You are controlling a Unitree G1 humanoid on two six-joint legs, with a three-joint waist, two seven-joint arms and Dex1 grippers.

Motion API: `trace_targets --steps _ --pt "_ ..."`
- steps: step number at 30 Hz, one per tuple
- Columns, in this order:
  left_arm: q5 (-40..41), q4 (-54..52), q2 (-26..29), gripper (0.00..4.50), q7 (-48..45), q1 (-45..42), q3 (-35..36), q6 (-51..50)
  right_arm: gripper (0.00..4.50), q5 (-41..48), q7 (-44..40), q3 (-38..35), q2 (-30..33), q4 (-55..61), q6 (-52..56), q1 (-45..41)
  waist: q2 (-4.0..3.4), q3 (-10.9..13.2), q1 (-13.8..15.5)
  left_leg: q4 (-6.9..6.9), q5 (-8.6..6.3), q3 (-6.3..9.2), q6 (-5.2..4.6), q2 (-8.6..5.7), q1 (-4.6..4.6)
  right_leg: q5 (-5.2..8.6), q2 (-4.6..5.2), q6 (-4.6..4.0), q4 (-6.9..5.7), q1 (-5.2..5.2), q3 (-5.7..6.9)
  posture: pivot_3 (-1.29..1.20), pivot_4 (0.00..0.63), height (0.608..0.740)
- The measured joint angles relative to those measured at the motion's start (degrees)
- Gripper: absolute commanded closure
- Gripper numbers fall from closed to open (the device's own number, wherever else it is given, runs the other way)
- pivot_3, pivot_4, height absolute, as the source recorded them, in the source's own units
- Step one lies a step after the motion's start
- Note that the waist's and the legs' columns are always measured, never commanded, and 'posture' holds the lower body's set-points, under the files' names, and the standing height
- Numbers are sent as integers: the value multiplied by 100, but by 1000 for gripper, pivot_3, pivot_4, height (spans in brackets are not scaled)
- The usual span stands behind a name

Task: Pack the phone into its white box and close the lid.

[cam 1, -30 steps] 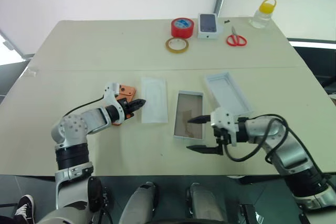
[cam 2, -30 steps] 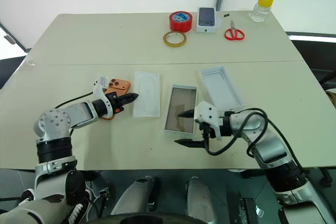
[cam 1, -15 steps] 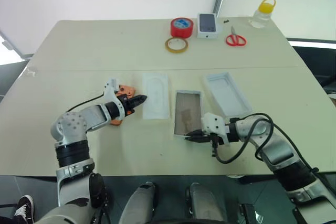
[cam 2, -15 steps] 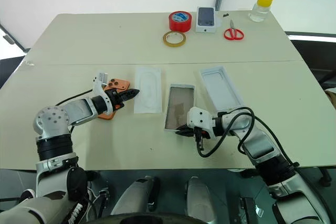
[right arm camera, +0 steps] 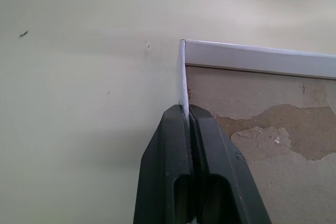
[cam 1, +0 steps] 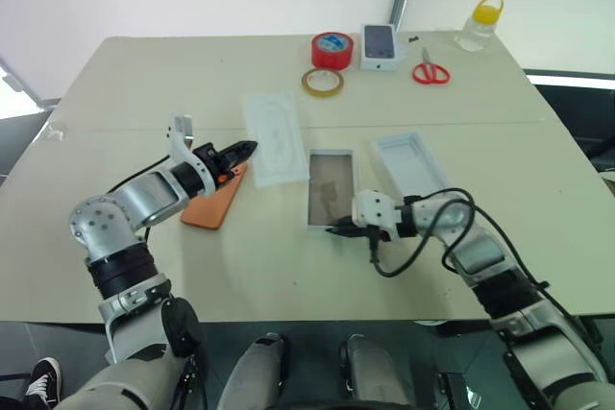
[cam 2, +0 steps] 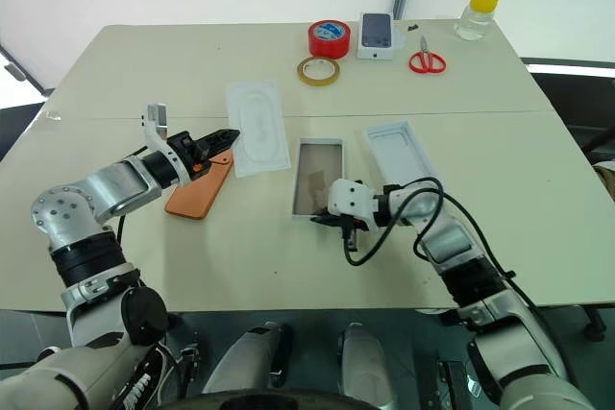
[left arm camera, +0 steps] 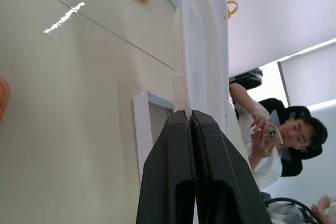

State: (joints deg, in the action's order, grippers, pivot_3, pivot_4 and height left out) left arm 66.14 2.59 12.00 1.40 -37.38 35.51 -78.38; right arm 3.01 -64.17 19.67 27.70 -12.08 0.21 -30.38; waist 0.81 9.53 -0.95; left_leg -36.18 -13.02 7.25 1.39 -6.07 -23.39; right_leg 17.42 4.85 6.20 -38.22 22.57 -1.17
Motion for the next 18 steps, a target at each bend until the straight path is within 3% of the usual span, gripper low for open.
trace_targets --steps 3,12,16,18 --pt "55 -42 -29 4500 0 36 -210 -11 4462 -97 113 7 -179 -270 -340 -241 1 0 9 -1 0 0 0 -1 0 0 1 0 1 0 0 0 150 740" --pt "59 -168 21 4500 -41 367 -648 146 18 7 89 -135 -119 -350 -347 -83 1 0 7 0 0 0 1 -1 0 0 0 0 0 2 -2 0 150 740" --pt "-104 -295 40 4500 -240 543 -1024 305 18 447 -49 -447 92 253 107 133 0 0 14 0 1 0 1 -1 -1 0 0 0 1 0 -3 0 150 740" --pt "-265 -270 26 4500 -358 549 -1254 442 18 536 -64 -701 504 474 217 265 0 0 48 0 0 1 0 -4 -1 0 3 0 4 -4 0 0 150 740"
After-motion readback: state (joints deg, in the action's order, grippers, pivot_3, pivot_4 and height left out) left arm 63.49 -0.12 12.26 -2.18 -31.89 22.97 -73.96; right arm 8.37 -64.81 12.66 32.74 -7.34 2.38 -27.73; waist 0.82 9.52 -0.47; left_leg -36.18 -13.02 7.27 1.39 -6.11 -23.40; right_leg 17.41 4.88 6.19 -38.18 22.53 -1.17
